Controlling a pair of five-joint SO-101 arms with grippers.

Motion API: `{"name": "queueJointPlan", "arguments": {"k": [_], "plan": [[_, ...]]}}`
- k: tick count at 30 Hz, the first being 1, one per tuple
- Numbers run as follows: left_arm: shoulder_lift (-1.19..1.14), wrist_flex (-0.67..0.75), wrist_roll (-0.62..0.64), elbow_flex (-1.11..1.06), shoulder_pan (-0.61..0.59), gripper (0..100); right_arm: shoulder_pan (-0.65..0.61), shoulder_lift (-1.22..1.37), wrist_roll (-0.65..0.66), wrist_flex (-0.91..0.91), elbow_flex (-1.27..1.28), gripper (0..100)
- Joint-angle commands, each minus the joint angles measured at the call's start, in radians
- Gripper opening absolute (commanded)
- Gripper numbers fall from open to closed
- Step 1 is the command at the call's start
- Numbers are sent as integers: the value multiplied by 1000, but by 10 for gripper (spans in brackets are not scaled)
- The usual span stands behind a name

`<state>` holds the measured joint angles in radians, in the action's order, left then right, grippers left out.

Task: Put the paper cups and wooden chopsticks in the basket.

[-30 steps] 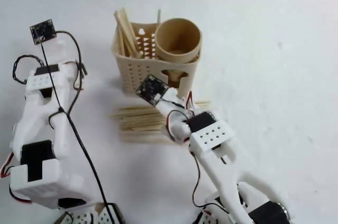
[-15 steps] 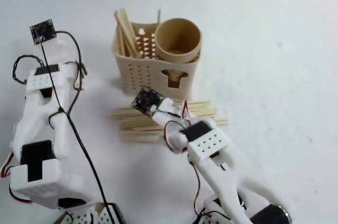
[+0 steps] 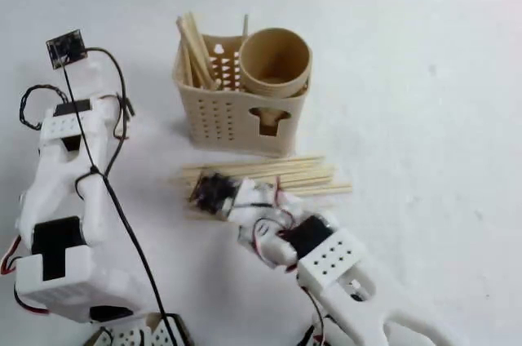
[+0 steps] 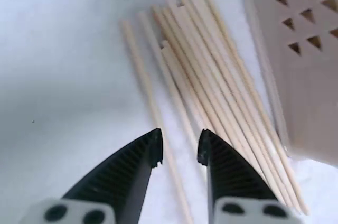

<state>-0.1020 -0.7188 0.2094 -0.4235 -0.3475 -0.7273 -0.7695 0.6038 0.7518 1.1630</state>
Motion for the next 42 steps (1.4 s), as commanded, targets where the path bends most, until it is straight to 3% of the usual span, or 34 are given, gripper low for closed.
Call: {"name": "queueJointPlan", "arguments": {"k": [1, 6, 12, 21, 26, 35, 42], "plan": [[27, 18, 6, 6, 5, 165, -30, 113, 91, 7, -123, 115], [27, 18, 6, 6, 5, 165, -25, 349, 256, 7, -249, 125], [27, 18, 6, 8, 5, 165, -18, 547, 267, -51, -292, 142], [27, 18, 6, 8, 7, 165, 19, 634, 295, -70, -290, 132], [27, 18, 6, 6, 7, 165, 24, 641, 295, -68, -290, 15], [27, 18, 6, 6, 7, 165, 25, 615, 239, -67, -296, 16], [27, 18, 6, 8, 7, 165, 71, 366, 173, 38, -290, 16]]}}
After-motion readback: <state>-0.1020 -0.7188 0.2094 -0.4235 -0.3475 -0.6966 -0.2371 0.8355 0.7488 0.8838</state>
